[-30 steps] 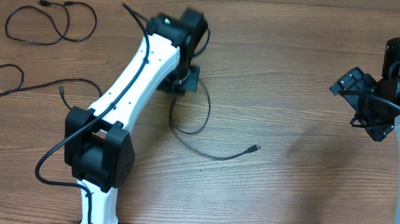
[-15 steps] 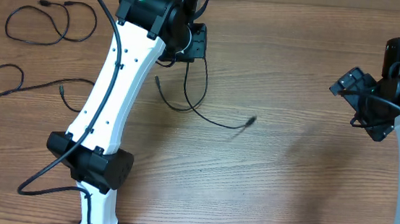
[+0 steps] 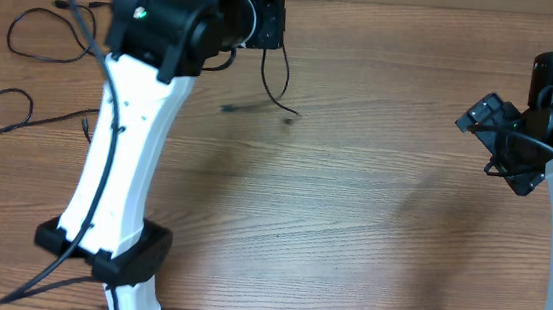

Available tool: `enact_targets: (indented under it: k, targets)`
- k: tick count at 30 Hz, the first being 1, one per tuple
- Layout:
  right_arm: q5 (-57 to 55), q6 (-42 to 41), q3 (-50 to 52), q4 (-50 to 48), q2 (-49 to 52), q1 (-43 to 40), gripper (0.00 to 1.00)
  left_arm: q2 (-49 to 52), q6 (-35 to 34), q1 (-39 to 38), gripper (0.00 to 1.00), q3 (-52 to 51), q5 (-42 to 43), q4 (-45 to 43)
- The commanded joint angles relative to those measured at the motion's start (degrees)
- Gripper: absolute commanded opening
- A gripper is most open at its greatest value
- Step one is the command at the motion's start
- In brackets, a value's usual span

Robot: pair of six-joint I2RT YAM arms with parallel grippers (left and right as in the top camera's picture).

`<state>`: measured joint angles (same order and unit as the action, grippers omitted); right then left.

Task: Untangle cables
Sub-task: 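Grasp the central black cable with the left gripper and lift it, then carry the lifted cable upward and leftward with the left gripper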

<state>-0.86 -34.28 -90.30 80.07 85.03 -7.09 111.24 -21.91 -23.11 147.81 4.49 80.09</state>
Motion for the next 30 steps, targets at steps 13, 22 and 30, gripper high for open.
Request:
enact_targets:
  k: [13,22,30]
  targets:
    - [-0.57,0.07,0.28,-0.26,-0.04,-0.04,1.0,-3.37,-2.51,0.26,0.04,1.55,3.74,-15.87]
    - [-0.57,0.07,0.28,-0.26,-0.04,-0.07,1.0,-3.32,-2.54,0.22,0.04,1.55,3.48,-10.34]
    - [-0.57,0.07,0.28,-0.26,-0.04,-0.07,1.0,-3.32,-2.58,0.22,0.04,1.55,3.56,-0.92]
